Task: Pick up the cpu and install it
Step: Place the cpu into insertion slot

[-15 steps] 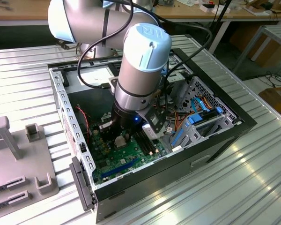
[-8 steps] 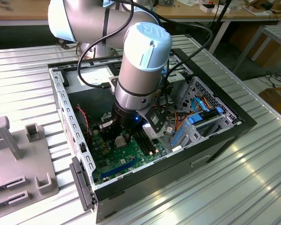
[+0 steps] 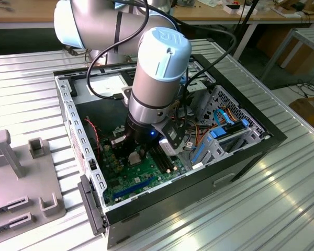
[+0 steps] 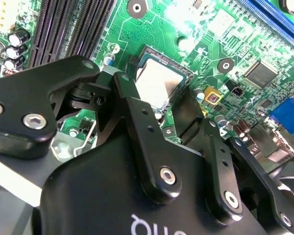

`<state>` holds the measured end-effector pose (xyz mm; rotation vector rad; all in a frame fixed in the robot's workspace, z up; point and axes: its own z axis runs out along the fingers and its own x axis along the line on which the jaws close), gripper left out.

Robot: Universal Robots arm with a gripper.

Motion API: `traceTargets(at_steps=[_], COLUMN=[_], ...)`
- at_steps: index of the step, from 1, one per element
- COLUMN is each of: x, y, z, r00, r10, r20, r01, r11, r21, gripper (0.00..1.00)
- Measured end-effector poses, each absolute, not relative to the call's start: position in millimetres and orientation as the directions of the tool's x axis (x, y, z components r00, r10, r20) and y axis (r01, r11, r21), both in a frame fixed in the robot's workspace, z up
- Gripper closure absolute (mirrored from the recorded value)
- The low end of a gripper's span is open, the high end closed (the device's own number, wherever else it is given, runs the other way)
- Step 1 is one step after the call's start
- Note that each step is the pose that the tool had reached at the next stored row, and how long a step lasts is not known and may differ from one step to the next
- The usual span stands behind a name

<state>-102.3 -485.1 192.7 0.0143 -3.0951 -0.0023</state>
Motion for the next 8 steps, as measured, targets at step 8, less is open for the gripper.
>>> traceTargets(at_steps=[8], x=[-101.5], y=[-484.7], z=[199.7], r00=[-0.999], r10=[-0.009], r20=[0.046], r01=[-0.009], r11=[1.0], r21=[0.002], gripper=[0.45])
